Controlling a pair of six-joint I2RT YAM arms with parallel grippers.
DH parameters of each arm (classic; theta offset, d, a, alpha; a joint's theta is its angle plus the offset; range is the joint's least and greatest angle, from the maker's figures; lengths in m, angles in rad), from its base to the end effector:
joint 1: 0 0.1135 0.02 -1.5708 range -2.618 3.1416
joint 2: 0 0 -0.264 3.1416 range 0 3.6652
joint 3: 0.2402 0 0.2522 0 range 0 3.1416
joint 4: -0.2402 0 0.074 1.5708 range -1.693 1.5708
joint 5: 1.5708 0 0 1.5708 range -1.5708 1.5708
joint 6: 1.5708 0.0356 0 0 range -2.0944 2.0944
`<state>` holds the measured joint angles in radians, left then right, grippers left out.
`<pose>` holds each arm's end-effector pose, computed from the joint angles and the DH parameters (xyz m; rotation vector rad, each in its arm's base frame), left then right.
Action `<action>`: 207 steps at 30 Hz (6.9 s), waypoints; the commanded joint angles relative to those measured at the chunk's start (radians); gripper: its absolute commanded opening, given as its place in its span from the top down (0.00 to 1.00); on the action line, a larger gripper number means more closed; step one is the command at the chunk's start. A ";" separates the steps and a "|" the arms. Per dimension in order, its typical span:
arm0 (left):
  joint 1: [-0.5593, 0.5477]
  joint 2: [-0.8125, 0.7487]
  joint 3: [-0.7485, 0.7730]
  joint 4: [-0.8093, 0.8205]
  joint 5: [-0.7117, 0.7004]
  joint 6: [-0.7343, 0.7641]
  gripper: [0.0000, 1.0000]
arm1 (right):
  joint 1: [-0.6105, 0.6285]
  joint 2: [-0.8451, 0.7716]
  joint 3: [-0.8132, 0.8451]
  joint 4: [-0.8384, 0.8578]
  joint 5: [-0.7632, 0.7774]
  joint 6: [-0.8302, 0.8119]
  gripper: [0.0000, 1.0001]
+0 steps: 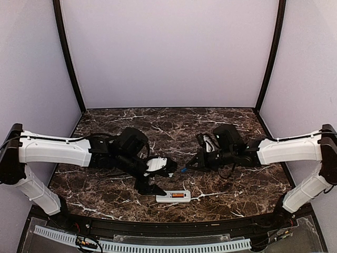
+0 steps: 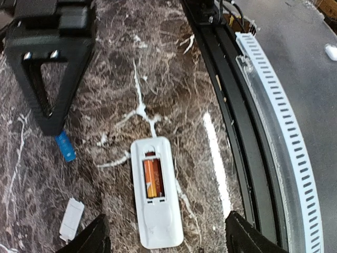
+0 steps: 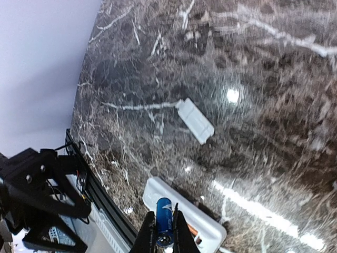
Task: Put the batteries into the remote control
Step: Hold the remote control without the battery cover at the center of the board, then place the battery in the battery compartment, then load the battery into the battery compartment.
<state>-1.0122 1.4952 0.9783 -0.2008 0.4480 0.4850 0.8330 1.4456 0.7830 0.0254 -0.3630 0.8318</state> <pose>0.1579 -0.2817 0.2381 1.7505 1.5323 -0.7830 0.1947 0.2329 0.2082 -0.2312 2.4836 1.2325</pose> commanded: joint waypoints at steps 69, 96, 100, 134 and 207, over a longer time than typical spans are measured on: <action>-0.201 0.342 -0.114 0.094 -0.364 -0.367 0.62 | 0.293 0.154 -0.181 0.226 0.171 0.332 1.00; -0.227 0.394 -0.061 0.043 -0.359 -0.534 1.00 | 0.372 0.156 -0.174 0.204 0.254 0.450 1.00; -0.227 0.396 -0.061 0.042 -0.359 -0.532 1.00 | 0.377 0.139 -0.170 0.151 0.274 0.454 1.00; -0.227 0.401 -0.058 0.041 -0.336 -0.516 1.00 | 0.389 0.077 0.026 -0.273 0.445 0.311 0.66; -0.227 0.427 -0.049 0.026 -0.347 -0.511 1.00 | 0.228 0.138 0.022 -0.312 0.233 0.103 1.00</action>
<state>-1.2335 1.8355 0.9737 -0.0242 0.0555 -0.0101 1.0416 1.5528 0.8097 -0.3065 -0.0837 0.9211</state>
